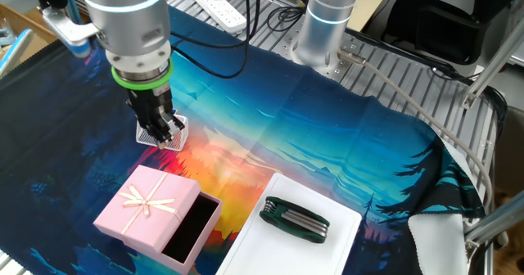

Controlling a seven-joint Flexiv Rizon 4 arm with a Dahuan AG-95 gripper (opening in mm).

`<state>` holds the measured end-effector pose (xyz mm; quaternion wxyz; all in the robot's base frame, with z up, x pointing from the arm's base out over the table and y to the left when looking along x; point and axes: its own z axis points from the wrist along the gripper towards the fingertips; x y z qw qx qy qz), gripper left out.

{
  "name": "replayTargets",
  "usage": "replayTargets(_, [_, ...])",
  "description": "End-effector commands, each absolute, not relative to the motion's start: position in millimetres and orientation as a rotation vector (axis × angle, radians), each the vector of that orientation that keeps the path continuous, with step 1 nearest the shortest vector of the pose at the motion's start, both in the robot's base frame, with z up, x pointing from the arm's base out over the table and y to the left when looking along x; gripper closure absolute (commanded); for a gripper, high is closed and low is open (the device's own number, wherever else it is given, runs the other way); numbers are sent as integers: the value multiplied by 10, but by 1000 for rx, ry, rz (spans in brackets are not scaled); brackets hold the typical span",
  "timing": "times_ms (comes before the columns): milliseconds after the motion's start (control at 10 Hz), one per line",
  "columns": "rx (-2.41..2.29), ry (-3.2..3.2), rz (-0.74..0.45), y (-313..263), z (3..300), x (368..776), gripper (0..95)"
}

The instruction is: Slide the outer casing onto the gift box

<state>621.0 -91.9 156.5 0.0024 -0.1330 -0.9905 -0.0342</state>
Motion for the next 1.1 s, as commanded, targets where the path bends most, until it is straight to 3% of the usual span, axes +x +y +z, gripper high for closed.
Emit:
replayTargets(100, [-451, -3090, -78, -923, 1558, 6234, 950])
replayTargets(1100, [-515, -3096, -41, -923, 1558, 6234, 950])
